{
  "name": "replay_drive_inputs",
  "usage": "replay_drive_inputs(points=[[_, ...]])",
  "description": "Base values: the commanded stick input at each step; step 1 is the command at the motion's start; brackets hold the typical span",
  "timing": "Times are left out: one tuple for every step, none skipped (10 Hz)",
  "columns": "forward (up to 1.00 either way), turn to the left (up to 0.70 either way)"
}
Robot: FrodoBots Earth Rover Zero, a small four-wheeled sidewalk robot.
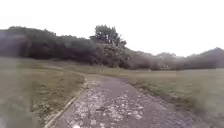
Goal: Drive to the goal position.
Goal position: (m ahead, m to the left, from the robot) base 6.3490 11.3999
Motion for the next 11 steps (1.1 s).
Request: replay_drive_inputs(points=[[0.85,0.01],[0.85,0.01],[0.85,0.01],[0.85,0.01],[0.85,0.01],[0.85,0.01],[0.85,0.01],[0.85,0.01],[0.85,0.01],[0.85,0.01],[0.85,0.01]])
